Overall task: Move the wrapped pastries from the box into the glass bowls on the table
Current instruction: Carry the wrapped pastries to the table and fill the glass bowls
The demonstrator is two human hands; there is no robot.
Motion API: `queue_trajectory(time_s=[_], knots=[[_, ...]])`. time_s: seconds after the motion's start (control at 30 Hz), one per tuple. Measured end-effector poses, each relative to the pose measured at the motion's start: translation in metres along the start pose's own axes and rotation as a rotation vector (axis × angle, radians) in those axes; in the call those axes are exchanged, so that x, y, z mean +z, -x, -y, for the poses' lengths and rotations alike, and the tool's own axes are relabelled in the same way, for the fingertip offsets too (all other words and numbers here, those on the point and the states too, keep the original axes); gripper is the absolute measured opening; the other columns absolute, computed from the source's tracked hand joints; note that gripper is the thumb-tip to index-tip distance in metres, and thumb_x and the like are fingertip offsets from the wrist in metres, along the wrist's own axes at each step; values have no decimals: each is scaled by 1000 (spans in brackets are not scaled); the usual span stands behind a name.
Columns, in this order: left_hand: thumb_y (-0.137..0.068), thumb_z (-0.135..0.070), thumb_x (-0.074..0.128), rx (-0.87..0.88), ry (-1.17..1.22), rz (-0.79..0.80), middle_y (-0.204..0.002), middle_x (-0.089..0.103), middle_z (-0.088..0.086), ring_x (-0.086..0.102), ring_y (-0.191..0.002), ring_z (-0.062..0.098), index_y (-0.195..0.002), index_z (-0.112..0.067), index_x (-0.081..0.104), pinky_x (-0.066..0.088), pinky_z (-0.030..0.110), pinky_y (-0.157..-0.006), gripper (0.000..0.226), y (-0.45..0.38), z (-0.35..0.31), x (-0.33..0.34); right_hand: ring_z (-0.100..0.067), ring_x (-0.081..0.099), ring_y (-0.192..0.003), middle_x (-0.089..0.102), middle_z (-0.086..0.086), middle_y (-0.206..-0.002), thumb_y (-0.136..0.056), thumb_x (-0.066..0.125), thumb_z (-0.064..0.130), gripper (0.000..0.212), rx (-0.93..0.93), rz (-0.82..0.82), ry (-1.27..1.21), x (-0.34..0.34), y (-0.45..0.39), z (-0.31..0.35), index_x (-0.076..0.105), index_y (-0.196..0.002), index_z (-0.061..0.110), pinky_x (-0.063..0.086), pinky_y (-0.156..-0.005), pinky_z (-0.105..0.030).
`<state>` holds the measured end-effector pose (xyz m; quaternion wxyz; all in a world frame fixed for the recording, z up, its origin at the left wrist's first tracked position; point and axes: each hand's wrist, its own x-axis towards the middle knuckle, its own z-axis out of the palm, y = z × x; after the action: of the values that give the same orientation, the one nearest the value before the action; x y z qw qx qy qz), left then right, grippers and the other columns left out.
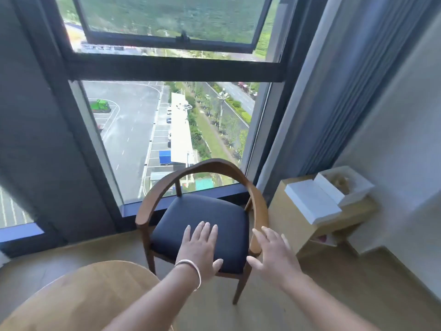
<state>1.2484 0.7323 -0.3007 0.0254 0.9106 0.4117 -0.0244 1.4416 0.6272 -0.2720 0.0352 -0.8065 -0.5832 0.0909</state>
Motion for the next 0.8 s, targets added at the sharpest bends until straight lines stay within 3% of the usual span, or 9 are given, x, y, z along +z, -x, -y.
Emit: queue_trajectory(time_s=[0.37, 0.8], knots=[[-89, -60, 35, 262, -56, -94, -160, -2, 4, -9, -145, 22, -150, -17, -8, -7, 50, -115, 86, -122, -204, -55, -16, 14, -148, 18, -3, -161, -89, 46, 61, 77, 248, -142, -17, -67, 26, -219, 19, -153, 28, 8, -120, -45], [-91, -61, 33, 522, -83, -130, -160, 0, 7, -6, -146, 25, -150, -16, -8, -3, 50, -115, 85, -225, -447, -66, -20, 20, -146, 23, -6, -160, -87, 46, 61, 78, 504, -248, 14, -114, 84, -449, 22, -152, 27, 13, -119, -46]])
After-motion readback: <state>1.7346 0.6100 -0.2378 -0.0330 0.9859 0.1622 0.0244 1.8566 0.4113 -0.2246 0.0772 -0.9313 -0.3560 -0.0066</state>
